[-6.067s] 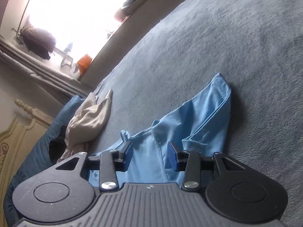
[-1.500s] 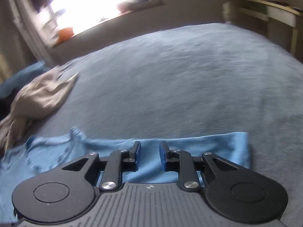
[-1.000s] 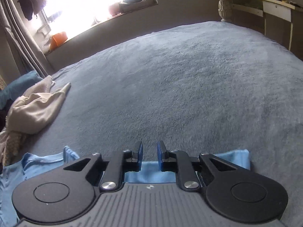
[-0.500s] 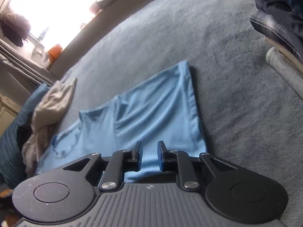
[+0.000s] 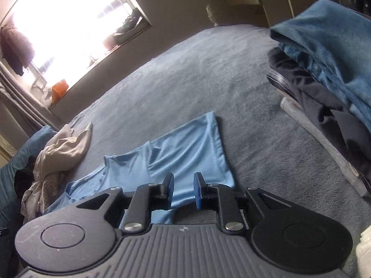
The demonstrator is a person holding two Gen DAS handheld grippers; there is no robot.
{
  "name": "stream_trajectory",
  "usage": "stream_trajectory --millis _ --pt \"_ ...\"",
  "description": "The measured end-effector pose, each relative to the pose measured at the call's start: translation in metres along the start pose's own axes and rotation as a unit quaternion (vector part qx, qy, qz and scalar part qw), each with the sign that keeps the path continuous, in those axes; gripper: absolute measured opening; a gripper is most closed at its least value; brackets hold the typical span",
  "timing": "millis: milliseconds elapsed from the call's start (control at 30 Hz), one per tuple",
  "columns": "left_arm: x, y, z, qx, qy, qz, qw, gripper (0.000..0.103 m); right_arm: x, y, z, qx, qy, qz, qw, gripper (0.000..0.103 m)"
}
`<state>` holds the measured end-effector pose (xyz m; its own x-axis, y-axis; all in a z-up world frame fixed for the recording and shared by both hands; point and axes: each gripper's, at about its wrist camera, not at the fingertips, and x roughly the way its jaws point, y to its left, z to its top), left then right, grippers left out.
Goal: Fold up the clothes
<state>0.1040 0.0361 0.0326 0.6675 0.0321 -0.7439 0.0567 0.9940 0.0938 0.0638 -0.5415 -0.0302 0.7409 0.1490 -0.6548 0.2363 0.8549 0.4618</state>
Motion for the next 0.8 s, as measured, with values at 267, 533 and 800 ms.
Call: stream_trajectory --millis 267,533,800 --pt "0.014 0.068 -0.081 -0.143 0.024 -0.026 0.989 0.047 0.018 0.132 -0.005 -0.071 0.065 0.066 0.993 0.022" --pt "0.051 0.103 -0.128 -0.262 0.003 -0.083 0.9616 0.047 0.057 0.279 -0.041 -0.184 0.151 0.12 0.964 0.024" --pt "0.082 0.127 -0.141 -0.313 -0.038 -0.125 0.9407 0.047 0.139 0.413 -0.113 -0.247 0.24 0.17 0.923 0.025"
